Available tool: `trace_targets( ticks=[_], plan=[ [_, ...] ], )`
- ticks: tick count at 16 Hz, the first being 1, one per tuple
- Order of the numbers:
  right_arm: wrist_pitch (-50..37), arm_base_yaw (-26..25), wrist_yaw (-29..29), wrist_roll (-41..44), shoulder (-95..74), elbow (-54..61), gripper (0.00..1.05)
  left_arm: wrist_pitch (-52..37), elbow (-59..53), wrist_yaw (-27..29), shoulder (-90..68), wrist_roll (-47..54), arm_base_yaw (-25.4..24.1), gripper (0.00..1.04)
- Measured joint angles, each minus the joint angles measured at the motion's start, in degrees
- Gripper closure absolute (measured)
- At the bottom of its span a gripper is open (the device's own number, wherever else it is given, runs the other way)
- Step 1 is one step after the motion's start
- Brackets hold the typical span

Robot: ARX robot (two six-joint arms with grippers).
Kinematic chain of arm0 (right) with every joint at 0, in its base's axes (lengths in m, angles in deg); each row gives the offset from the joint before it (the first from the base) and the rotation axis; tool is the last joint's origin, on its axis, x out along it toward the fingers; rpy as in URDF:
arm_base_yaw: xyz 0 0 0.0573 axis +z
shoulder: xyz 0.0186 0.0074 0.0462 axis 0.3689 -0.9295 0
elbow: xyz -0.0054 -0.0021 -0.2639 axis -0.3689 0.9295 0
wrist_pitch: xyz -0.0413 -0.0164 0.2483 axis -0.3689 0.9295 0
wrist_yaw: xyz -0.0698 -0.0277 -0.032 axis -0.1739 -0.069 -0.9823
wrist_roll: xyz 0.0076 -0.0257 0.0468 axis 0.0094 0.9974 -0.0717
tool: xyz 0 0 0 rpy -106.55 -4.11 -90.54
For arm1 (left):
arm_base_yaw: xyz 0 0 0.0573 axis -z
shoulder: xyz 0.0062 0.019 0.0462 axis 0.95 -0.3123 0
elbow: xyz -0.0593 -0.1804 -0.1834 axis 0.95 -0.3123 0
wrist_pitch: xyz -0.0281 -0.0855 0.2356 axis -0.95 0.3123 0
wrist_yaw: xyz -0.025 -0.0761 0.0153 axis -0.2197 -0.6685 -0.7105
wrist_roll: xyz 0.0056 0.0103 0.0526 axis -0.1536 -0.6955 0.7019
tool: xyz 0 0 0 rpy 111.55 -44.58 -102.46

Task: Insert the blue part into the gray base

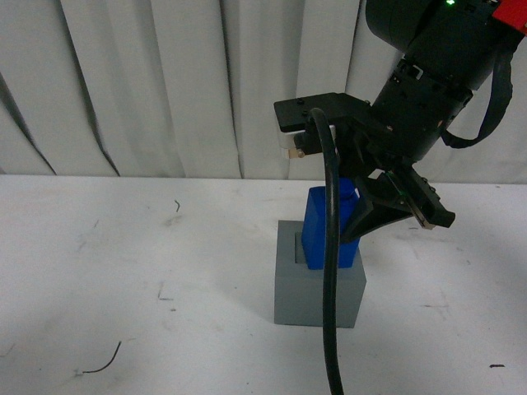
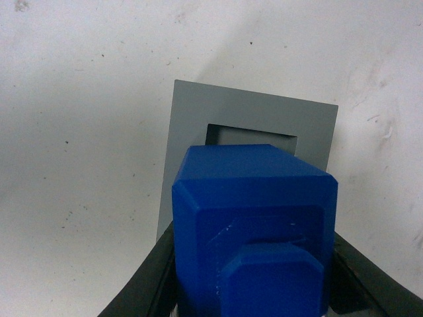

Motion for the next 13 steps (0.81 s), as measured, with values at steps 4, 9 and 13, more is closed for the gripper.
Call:
trace_targets(
  ticks=[4, 9, 13],
  plan=[
    [-1.3, 0.4, -0.5, -1.5, 0.0, 0.1, 0.58, 0.0, 0.0, 0.0, 0.0, 0.0, 0.0, 0.07],
    [-2.3, 0.8, -1.0, -3.9, -0.2, 0.0, 0.58, 0.0, 0.0, 0.0, 0.0, 0.0, 0.0, 0.07],
    [-2.5, 1.6, -1.5, -6.1, -0.8, 0.0, 0.58, 0.0, 0.0, 0.0, 0.0, 0.0, 0.0, 0.07]
  ],
)
